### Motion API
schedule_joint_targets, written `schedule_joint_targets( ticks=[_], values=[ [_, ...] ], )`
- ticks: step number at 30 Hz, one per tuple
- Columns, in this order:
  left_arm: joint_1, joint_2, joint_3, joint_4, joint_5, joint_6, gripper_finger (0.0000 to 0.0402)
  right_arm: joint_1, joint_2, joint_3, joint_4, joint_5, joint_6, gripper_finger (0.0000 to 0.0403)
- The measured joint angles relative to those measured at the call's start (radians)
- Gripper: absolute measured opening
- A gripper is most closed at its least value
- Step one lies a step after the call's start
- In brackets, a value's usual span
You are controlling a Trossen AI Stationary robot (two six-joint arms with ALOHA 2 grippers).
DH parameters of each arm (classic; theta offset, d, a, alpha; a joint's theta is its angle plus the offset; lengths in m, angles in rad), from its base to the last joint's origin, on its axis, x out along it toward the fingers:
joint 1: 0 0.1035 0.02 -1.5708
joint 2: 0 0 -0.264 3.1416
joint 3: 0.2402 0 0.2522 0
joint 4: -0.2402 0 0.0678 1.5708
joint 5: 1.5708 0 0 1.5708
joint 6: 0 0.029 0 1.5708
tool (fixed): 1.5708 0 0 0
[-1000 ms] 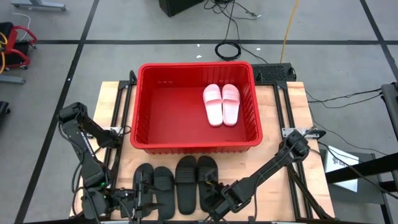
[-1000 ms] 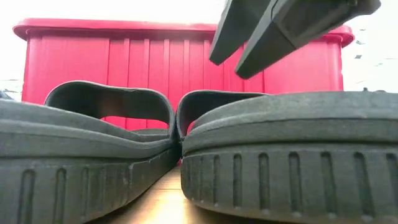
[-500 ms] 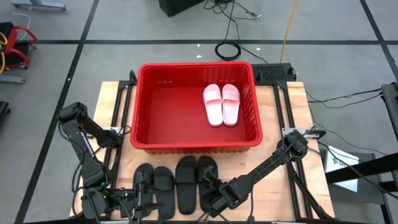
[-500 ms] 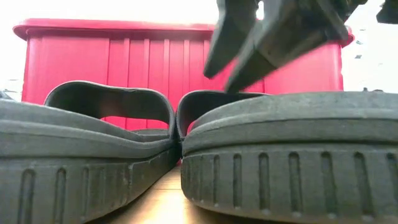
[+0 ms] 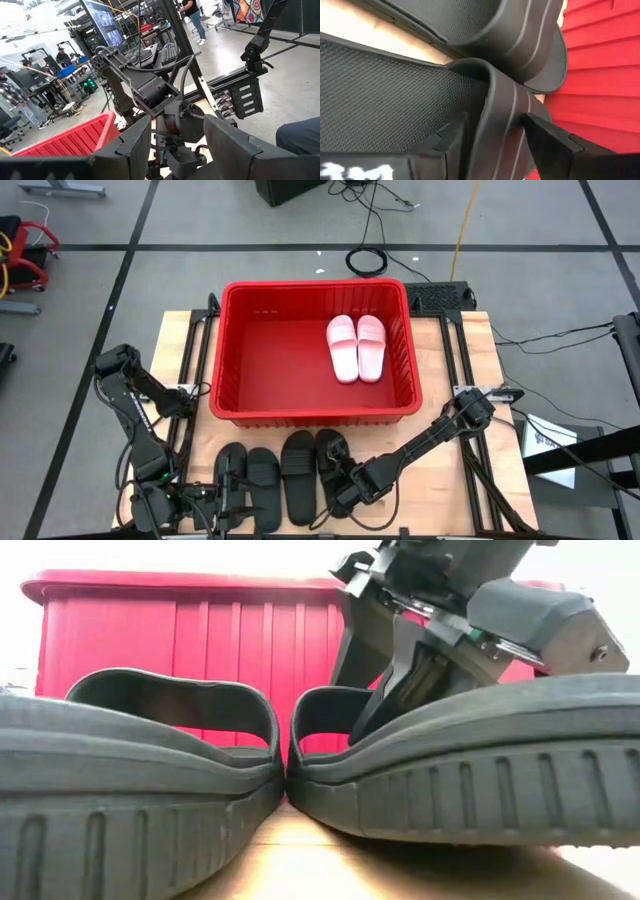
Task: Pick and place slides into bin
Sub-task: Put the black slipper into the red bin
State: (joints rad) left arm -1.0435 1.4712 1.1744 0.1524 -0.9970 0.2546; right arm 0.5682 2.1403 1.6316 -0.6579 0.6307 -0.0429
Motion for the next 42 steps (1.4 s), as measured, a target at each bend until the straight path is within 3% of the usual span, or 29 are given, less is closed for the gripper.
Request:
schedule_joint_targets(
  ticks=[8, 13, 33, 42],
  values=[
    [0.0, 0.0, 0.0, 0.0, 0.0, 0.0, 0.0189, 0.0, 0.0, -0.008, -0.007, 0.071, 0.016, 0.0179],
    [0.0, 0.0, 0.0, 0.0, 0.0, 0.0, 0.0189, 0.0, 0.0, -0.009, -0.014, 0.129, 0.039, 0.0156],
    [0.0, 0.0, 0.0, 0.0, 0.0, 0.0, 0.0189, -0.005, 0.0, -0.007, -0.013, 0.08, 0.031, 0.0011],
    [0.0, 0.0, 0.0, 0.0, 0.0, 0.0, 0.0189, -0.005, 0.0, -0.007, -0.012, 0.075, 0.031, 0.0013]
  ],
)
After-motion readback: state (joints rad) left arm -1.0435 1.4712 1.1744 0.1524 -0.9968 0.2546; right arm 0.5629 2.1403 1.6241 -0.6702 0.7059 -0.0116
